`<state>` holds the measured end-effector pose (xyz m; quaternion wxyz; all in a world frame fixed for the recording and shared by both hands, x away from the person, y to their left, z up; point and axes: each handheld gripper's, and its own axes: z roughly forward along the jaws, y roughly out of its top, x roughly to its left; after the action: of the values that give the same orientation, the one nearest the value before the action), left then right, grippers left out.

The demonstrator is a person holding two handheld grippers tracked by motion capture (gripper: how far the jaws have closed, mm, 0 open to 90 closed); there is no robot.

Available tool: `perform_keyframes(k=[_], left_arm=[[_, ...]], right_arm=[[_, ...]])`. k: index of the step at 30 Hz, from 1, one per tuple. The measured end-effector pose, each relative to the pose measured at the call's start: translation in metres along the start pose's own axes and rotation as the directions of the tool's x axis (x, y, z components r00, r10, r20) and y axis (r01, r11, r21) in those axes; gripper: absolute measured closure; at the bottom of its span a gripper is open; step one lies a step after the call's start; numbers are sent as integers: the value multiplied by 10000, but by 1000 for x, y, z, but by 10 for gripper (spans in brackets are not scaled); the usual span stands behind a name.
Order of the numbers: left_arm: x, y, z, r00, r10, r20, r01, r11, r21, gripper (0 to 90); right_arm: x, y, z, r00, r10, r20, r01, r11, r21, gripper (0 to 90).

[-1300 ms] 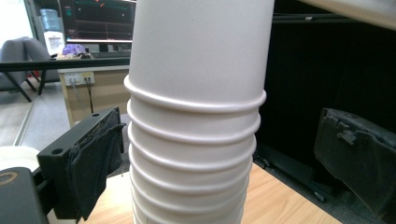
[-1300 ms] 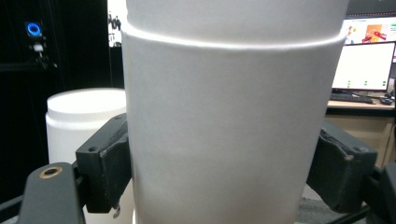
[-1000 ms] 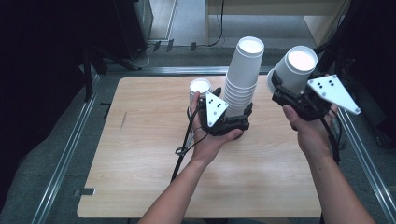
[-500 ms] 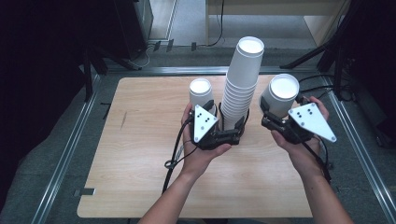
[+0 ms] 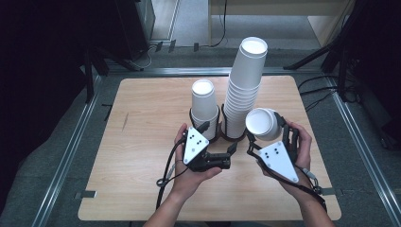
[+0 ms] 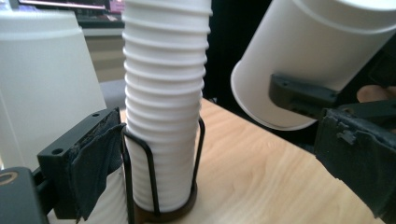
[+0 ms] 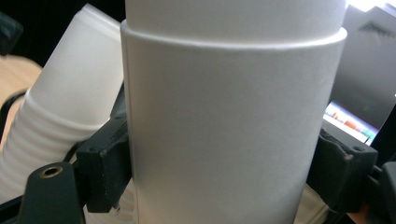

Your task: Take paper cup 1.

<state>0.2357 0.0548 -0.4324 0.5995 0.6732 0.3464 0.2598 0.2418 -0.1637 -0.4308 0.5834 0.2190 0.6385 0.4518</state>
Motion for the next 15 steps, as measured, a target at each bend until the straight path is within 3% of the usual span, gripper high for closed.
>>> perform_keyframes(k=[1,3,5,8,12,15], left_arm=[[0,0,0,10000,0,0,0,10000,0,18],[1,-8,-6,10000,5,91,-8,9997,242,18],[3,-13,-9,9998,-99,152,93,9993,373,18],[5,-15,-10,9997,-179,179,168,9980,615,18],[5,-20,-17,9999,-59,141,46,9964,842,18],[8,-24,-21,9996,-153,235,131,9958,910,19]], right_arm=[[0,0,0,10000,0,0,0,10000,0,181],[11,-4,-2,9986,-521,-57,521,9986,-15,182],[17,-6,-3,9974,-713,-140,713,9975,-4,182],[26,-9,-3,9906,-1351,-211,1353,9908,72,182],[31,-13,-6,9882,-1493,-353,1496,9887,41,182],[35,-19,-8,9809,-1892,-454,1895,9819,16,182]])
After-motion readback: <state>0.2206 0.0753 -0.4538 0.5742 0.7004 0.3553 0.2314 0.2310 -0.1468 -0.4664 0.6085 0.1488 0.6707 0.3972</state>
